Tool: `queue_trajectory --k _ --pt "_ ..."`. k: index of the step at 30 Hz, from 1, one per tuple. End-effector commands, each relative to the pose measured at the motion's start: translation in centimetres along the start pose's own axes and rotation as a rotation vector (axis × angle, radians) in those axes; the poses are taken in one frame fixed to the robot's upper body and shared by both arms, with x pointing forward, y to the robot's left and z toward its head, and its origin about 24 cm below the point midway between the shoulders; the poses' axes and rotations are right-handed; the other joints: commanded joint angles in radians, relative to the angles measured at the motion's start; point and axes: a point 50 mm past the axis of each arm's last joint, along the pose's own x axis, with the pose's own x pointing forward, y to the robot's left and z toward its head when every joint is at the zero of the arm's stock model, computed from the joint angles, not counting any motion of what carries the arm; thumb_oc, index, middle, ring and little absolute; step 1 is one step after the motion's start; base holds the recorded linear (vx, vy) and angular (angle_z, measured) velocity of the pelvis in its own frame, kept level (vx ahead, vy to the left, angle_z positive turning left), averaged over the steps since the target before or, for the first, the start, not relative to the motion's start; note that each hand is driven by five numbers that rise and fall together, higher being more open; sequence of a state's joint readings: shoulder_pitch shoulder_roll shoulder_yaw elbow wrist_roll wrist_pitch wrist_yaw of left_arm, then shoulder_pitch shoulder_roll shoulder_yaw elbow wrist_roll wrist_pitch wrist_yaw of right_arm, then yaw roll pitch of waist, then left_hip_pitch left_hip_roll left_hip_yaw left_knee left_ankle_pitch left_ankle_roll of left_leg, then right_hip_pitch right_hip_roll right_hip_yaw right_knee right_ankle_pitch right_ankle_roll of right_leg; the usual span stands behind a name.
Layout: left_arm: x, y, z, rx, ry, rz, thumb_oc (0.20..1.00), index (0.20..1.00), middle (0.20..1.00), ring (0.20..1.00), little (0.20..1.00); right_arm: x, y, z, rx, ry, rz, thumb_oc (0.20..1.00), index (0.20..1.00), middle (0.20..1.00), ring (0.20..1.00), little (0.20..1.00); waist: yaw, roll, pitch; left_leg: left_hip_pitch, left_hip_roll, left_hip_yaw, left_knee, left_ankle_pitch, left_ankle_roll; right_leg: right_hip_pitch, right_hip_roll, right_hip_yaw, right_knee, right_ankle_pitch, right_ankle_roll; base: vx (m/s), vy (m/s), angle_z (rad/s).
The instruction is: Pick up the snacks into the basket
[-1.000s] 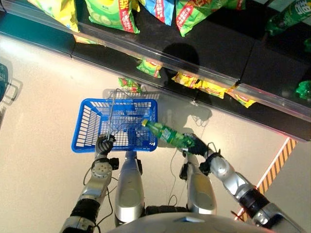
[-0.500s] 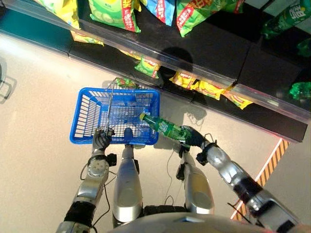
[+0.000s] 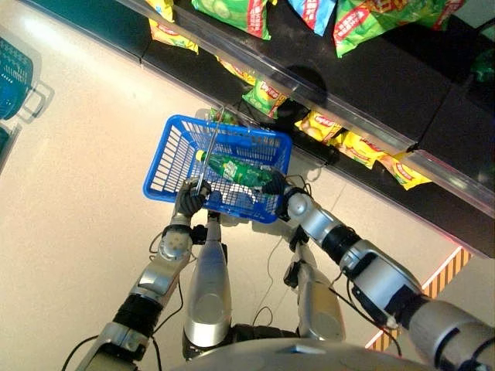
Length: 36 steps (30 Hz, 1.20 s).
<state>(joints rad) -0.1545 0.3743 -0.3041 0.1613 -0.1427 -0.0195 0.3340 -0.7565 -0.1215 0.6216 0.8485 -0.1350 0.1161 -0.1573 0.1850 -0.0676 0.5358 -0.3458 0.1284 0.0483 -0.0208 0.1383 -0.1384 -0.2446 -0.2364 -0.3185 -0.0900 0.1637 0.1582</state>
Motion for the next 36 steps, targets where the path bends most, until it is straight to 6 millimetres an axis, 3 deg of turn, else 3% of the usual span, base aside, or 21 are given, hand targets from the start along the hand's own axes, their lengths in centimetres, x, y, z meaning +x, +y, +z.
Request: queue_trajectory --k 1,6,9,10,14,17,18,25,28,31,36 --pt "-0.7 -1.5 5.9 -0.117 -0.29 -0.07 0.2 0.2 0.2 0.2 0.2 0.6 0.4 3.4 0.022 -0.109 -0.003 0.2 0.2 0.2 0.2 0.2 0.02 0.058 -0.016 -0.022 -0.053 -0.028 -0.064 0.015 0.042 -0.066 -0.025 0.019 0.057 0.035 0.052 0.0 0.005 0.07" --pt "-1.0 -3.2 8.8 -0.252 -0.382 -0.149 0.2 0.2 0.2 0.2 0.2 1.7 -0.8 3.4 0.045 -0.025 -0.046 0.2 0.2 0.2 0.2 0.2 0.045 0.069 -0.016 -0.071 -0.06 -0.048 -0.059 0.023 0.042 -0.096 -0.025 0.004 0.062 0.036 0.052 -0.01 -0.006 0.09" --pt "-1.1 -3.9 10.0 -0.295 -0.417 -0.181 0.2 0.2 0.2 0.2 0.2 1.9 -1.4 2.6 0.075 0.031 -0.068 0.2 0.2 0.2 0.2 0.2 0.055 0.078 -0.016 -0.095 -0.064 -0.059 -0.059 0.027 0.043 -0.111 -0.025 -0.006 0.066 0.035 0.053 -0.01 -0.005 0.13" --pt "-1.2 -4.5 10.9 -0.323 -0.443 -0.205 0.2 0.2 0.2 0.2 0.2 1.9 -2.3 1.2 0.087 0.093 -0.102 0.2 0.2 0.2 0.2 0.2 0.063 0.087 -0.016 -0.116 -0.067 -0.066 -0.058 0.031 0.042 -0.123 -0.026 -0.015 0.068 0.035 0.054 0.0 -0.006 0.21" --pt "-1.6 -6.0 12.5 -0.339 -0.495 -0.279 0.2 0.2 0.2 0.2 0.2 1.6 -6.2 -2.0 -0.21 0.216 -0.192 0.2 0.2 0.2 0.2 0.2 0.089 0.116 -0.016 -0.164 -0.082 -0.089 -0.053 0.038 0.042 -0.144 -0.032 -0.041 0.073 0.034 0.059 0.01 -0.017 0.22" --pt "-1.8 -6.7 13.8 -0.358 -0.543 -0.311 0.2 0.2 0.2 0.2 0.2 1.2 -6.9 -3.4 -0.349 0.247 -0.204 0.2 0.2 0.2 0.2 0.2 0.102 0.138 -0.016 -0.187 -0.093 -0.104 -0.053 0.039 0.04 -0.153 -0.034 -0.058 0.075 0.028 0.064 0.0 0.005 0.2" --pt "-1.7 -7.0 14.3 -0.364 -0.56 -0.318 0.2 0.2 0.2 0.2 0.2 1.2 -7.0 -3.4 -0.363 0.236 -0.206 1.0 1.0 1.0 1.0 1.0 0.101 0.14 -0.016 -0.204 -0.097 -0.108 -0.055 0.047 0.039 -0.167 -0.038 -0.063 0.074 0.033 0.064 0.01 0.024 0.12" --pt "-0.5 -7.1 13.3 -0.349 -0.494 -0.265 0.2 0.2 0.2 0.2 0.2 1.2 -6.0 -3.0 -0.326 0.19 -0.202 1.0 1.0 1.0 1.0 1.0 0.09 0.134 -0.016 -0.196 -0.102 -0.101 -0.062 0.046 0.037 -0.16 -0.038 -0.067 0.063 0.035 0.067 0.03 0.029 0.06" --pt "0.7 -6.1 12.0 -0.326 -0.426 -0.188 0.2 0.2 0.2 0.2 0.2 1.4 -6.7 -1.7 -0.181 0.145 -0.24 1.0 1.0 1.0 1.0 1.0 0.072 0.12 -0.016 -0.168 -0.099 -0.089 -0.063 0.035 0.037 -0.144 -0.04 -0.058 0.061 0.031 0.067 0.02 0.019 0.0" --pt "1.5 -5.5 10.5 -0.306 -0.355 -0.135 0.2 0.2 0.2 0.2 0.2 1.4 -4.8 -0.9 -0.035 0.103 -0.218 1.0 1.0 1.0 1.0 1.0 0.047 0.105 -0.016 -0.147 -0.095 -0.076 -0.062 0.03 0.038 -0.135 -0.041 -0.045 0.064 0.03 0.065 0.0 0.012 0.0" --pt "2.2 -4.4 7.7 -0.293 -0.226 -0.046 0.2 0.2 0.2 0.2 0.2 1.0 -3.8 -0.6 0.202 0.094 -0.254 1.0 1.0 1.0 1.0 1.0 0.02 0.093 -0.016 -0.111 -0.092 -0.059 -0.062 0.029 0.041 -0.119 -0.043 -0.027 0.067 0.032 0.061 0.0 0.009 -0.09"
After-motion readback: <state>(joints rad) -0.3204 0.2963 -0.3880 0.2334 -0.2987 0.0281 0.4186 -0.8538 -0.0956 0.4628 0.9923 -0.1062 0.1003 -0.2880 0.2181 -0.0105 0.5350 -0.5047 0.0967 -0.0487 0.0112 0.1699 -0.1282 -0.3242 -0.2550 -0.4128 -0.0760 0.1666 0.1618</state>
